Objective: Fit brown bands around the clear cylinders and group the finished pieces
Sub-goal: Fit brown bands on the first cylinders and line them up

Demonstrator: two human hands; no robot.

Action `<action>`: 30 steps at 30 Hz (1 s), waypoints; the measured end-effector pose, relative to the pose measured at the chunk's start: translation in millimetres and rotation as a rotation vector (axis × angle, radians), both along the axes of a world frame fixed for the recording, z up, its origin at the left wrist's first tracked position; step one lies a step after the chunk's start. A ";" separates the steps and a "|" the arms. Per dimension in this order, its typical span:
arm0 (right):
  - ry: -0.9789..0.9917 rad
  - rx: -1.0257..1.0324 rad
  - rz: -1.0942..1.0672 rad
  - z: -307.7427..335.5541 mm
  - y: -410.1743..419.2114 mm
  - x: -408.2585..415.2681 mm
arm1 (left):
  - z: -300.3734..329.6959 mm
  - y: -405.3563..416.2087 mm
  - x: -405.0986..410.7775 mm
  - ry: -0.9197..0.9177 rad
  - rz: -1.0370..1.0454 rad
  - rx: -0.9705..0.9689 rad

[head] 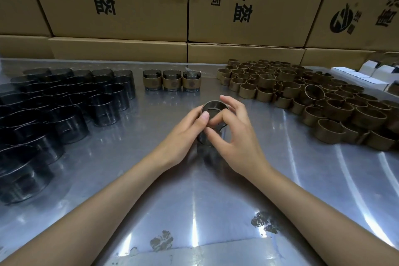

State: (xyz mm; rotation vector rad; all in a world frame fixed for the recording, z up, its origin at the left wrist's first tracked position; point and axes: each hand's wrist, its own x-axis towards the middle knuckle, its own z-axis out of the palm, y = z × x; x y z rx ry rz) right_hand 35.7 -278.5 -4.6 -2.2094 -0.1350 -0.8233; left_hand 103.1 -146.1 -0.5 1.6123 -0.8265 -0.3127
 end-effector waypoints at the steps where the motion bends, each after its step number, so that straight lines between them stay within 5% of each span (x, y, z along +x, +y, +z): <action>1: 0.045 0.041 0.040 0.3 0.4 0.1 | 0.5 -1.6 0.8 -0.012 0.010 0.005; 11: 0.183 0.487 0.240 1.5 -3.4 4.7 | 0.5 -2.9 1.4 -0.029 0.020 0.045; 17: 0.324 0.608 0.187 -3.2 -12.5 11.1 | -1.3 -2.5 2.8 -0.089 0.038 0.102; 30: 0.454 0.366 -0.007 -1.5 -3.6 12.2 | -6.7 -9.7 -0.6 -0.034 0.063 0.150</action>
